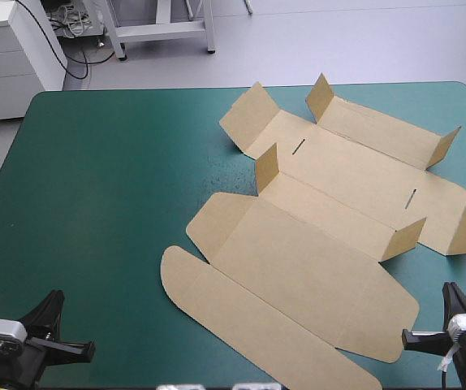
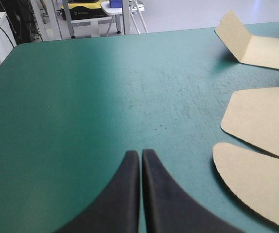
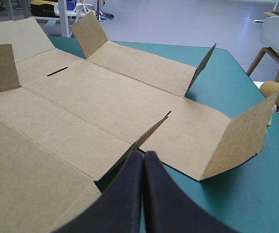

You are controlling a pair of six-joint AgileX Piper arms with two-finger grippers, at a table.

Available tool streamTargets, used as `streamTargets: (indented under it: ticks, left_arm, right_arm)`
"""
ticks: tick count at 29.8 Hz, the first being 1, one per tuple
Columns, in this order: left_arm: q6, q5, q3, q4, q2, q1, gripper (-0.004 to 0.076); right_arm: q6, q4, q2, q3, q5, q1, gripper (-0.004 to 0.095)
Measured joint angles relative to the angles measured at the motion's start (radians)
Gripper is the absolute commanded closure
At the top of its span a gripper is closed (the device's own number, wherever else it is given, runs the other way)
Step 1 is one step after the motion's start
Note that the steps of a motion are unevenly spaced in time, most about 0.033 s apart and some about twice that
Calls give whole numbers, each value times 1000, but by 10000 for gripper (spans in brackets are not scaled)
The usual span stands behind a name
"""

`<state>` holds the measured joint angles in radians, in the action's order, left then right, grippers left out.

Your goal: Fold the box

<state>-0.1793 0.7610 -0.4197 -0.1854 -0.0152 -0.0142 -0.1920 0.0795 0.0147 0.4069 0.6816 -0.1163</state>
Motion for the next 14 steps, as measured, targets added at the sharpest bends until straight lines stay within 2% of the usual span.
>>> streamTargets:
  ticks: [14]
  left_arm:
    - [0,0,0,0,0,0,731]
  right_arm:
    - [0,0,0,0,0,0,909]
